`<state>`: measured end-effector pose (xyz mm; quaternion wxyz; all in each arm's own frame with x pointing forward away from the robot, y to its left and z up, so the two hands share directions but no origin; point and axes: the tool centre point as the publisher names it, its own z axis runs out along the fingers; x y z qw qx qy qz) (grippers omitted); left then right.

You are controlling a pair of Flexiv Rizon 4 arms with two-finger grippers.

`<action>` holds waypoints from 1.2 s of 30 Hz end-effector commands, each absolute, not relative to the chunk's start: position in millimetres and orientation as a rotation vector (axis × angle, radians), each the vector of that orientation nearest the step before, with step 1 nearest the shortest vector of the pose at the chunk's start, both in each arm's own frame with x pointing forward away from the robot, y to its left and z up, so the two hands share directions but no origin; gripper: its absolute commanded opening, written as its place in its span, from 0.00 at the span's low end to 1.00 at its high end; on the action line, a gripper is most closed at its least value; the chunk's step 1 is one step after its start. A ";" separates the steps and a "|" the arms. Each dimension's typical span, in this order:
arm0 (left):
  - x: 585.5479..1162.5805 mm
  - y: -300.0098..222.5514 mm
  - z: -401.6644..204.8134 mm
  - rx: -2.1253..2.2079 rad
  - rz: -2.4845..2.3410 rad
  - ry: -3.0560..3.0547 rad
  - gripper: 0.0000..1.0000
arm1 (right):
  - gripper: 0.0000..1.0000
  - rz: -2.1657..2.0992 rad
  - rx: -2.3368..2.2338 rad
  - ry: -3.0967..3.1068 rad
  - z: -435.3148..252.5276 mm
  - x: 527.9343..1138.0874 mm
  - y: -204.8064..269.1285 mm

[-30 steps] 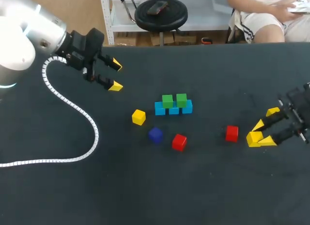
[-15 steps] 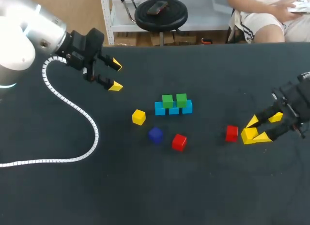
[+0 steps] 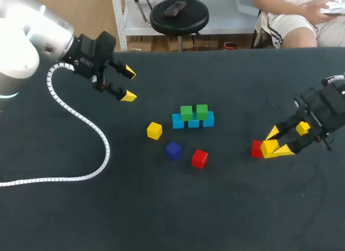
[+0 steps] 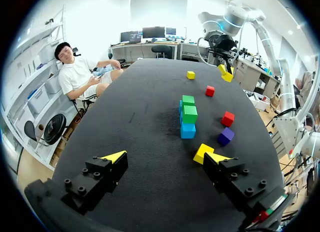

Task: Place the blue cubes, place green cubes on the blue cubes, place the yellow cubes on the green cubes, then place the red cubes on the yellow cubes, and place purple cube on the red cubes.

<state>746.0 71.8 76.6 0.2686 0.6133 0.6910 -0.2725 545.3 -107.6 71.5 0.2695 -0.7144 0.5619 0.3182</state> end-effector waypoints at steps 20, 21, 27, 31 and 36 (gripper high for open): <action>748.3 71.8 76.4 1.659 -0.738 1.864 1.00 | 0.00 0.860 -1.930 1.507 73.4 547.1 -102.0; 748.3 71.8 76.4 1.659 -0.738 1.864 1.00 | 0.00 0.861 -1.947 1.502 75.2 549.2 -96.2; 748.3 71.8 76.4 1.659 -0.738 1.864 1.00 | 0.00 0.851 -1.975 1.484 90.8 563.4 -75.6; 748.3 71.8 76.4 1.659 -0.738 1.864 1.00 | 0.00 0.900 -1.927 1.522 100.2 574.4 -67.5; 748.3 71.8 76.4 1.659 -0.738 1.864 1.00 | 0.00 0.910 -1.905 1.552 106.9 588.5 -56.2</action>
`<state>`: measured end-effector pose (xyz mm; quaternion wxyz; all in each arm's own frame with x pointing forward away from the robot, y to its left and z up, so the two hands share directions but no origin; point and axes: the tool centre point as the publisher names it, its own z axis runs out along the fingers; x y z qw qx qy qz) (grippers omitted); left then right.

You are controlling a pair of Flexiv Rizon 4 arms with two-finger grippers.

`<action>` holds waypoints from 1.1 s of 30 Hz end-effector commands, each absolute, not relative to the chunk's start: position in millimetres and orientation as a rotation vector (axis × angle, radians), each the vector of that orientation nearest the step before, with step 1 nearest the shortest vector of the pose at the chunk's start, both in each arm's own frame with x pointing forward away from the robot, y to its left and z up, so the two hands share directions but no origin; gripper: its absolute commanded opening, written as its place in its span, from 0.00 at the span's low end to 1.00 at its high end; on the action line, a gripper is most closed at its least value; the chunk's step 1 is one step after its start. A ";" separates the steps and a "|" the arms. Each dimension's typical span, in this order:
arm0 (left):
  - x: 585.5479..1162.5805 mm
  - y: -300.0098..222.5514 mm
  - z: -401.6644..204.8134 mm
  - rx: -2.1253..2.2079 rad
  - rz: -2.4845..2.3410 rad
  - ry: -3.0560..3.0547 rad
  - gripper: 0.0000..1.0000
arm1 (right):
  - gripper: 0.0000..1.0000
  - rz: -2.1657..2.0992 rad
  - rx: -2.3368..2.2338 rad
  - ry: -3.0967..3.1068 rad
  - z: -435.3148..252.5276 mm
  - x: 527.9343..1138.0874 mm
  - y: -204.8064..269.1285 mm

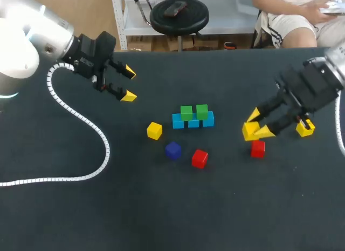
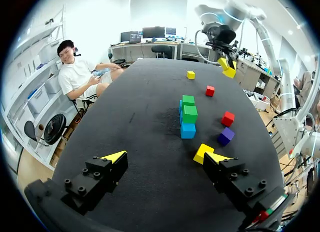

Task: Place the blue cubes, place green cubes on the blue cubes, place the yellow cubes on the green cubes, then place the red cubes on the yellow cubes, and place purple cube on the red cubes.

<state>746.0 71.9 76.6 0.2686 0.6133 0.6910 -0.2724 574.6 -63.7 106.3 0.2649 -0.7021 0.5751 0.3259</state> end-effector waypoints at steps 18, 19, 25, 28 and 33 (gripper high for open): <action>748.3 71.8 76.4 1.659 -0.738 1.864 1.00 | 0.00 0.820 -1.930 1.569 121.8 611.6 -9.9; 748.3 71.8 76.4 1.659 -0.738 1.864 1.00 | 0.00 0.823 -1.926 1.574 120.9 613.2 -8.7; 748.3 71.8 76.4 1.659 -0.738 1.864 1.00 | 0.00 0.840 -1.932 1.558 120.5 619.2 4.5; 748.3 71.8 76.4 1.659 -0.738 1.864 1.00 | 0.00 0.832 -1.970 1.521 125.9 620.6 15.4; 748.3 71.8 76.4 1.659 -0.738 1.864 1.00 | 0.00 0.839 -2.038 1.396 139.6 615.6 26.9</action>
